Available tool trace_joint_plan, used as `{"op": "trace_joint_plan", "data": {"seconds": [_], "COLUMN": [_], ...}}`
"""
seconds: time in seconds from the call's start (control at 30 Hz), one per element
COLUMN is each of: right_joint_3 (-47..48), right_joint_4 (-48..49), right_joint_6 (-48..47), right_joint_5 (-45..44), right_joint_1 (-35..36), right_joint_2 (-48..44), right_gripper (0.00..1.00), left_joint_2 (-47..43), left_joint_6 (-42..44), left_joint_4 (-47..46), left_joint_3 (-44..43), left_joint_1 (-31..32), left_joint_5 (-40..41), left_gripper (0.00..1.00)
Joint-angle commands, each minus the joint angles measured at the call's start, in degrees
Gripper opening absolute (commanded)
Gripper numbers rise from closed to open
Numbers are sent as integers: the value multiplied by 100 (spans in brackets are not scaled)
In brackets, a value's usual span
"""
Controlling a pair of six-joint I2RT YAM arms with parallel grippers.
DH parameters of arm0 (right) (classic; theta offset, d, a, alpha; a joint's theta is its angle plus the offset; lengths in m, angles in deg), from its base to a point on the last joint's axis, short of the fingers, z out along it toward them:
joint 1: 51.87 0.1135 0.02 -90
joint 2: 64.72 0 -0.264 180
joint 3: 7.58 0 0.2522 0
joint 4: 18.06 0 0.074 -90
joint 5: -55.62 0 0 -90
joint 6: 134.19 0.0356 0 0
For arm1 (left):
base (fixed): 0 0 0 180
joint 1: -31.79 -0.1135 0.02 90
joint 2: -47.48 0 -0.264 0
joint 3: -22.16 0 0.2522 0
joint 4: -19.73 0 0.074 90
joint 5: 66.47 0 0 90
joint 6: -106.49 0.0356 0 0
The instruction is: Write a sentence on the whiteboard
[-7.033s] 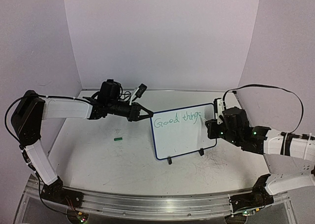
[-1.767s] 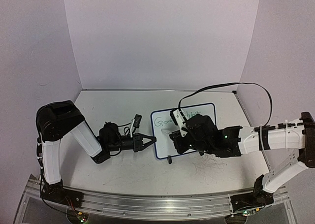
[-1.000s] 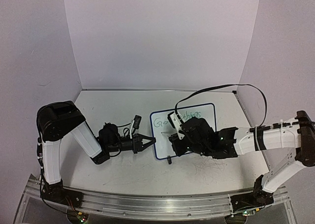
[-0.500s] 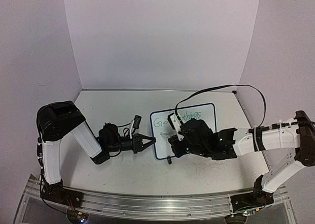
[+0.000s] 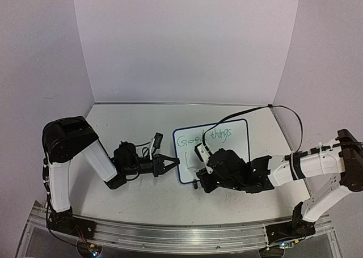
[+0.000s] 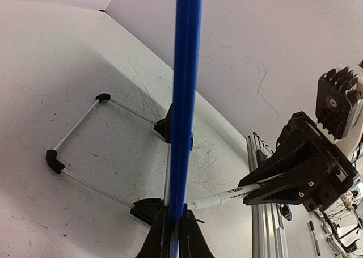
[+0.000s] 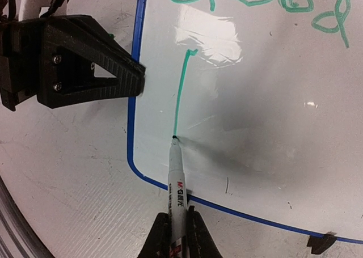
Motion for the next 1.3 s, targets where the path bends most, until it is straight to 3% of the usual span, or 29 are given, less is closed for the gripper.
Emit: {"op": "trace_joint_plan", "data": {"seconds": [0.0, 0.6, 1.27], "right_joint_3": [45, 397, 258], "right_joint_4": [80, 248, 16], "right_joint_6": [57, -211, 156], "right_joint_5": [-176, -512, -847], "right_joint_1": [19, 6, -25], "right_joint_2": [0, 106, -70], "right_gripper": [0, 0, 0], "left_joint_2": [-67, -94, -80], "left_joint_6": [-41, -58, -67], "left_joint_4": [-856, -857, -855], "left_joint_3": [-43, -28, -37], "left_joint_1": [-14, -13, -13], "left_joint_5": [29, 34, 33], "left_gripper": [0, 0, 0]}}
